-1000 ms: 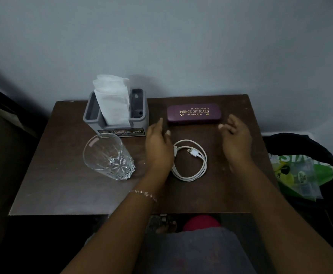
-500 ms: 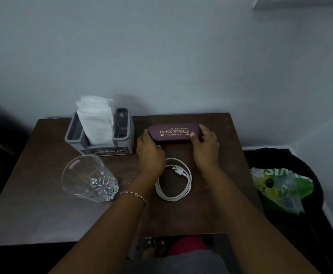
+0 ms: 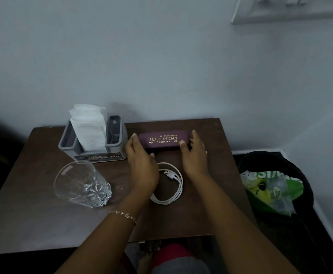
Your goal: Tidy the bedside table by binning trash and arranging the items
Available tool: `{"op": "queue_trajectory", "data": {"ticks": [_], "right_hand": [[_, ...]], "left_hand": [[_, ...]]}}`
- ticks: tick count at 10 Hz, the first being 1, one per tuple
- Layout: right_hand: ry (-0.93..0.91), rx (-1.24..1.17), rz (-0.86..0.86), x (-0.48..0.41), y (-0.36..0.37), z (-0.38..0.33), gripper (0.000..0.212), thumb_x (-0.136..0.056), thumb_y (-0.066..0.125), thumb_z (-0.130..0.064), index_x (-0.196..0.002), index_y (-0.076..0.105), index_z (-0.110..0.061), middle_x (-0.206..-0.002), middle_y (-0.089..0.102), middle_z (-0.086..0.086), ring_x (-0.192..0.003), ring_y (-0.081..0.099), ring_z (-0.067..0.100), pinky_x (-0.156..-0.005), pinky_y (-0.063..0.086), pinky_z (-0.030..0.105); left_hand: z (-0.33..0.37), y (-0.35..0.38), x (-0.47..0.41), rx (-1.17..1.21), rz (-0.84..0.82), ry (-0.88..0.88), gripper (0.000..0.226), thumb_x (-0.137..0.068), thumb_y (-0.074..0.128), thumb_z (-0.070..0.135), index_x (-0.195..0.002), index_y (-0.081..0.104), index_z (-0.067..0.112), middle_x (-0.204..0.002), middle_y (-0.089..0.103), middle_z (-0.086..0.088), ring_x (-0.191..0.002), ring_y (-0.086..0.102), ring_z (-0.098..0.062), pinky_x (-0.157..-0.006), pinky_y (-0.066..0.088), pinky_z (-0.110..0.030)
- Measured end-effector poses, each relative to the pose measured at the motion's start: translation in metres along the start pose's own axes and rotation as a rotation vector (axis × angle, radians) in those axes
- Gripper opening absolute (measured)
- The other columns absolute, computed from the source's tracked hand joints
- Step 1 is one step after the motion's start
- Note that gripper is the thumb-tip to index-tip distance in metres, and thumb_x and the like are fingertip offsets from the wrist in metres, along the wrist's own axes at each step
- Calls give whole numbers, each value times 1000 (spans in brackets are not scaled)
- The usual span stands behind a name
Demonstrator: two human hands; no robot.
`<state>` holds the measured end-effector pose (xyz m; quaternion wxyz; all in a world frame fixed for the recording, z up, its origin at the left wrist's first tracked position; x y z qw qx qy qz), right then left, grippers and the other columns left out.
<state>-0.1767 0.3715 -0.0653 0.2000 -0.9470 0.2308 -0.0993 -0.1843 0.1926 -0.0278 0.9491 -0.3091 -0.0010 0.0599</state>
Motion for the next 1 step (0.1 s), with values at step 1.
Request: {"op": "queue_trajectory", "data": {"ticks": [1], "right_hand": [[11, -111, -10, 8, -5, 7, 54, -94, 49, -18, -143, 29, -10, -141, 43, 10, -124, 47, 17, -104, 36, 27]], "left_hand": [[13, -2, 24, 41, 6, 97, 64, -90, 48, -3, -146, 19, 8, -150, 20, -11, -139, 24, -22, -114, 20, -27]]}}
Point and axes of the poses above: each hand's wrist, its own x-axis away from the middle knuckle, its own y-axis out of the palm, z = x × y, the point moved 9 cm from there along -x, towards the middle knuckle
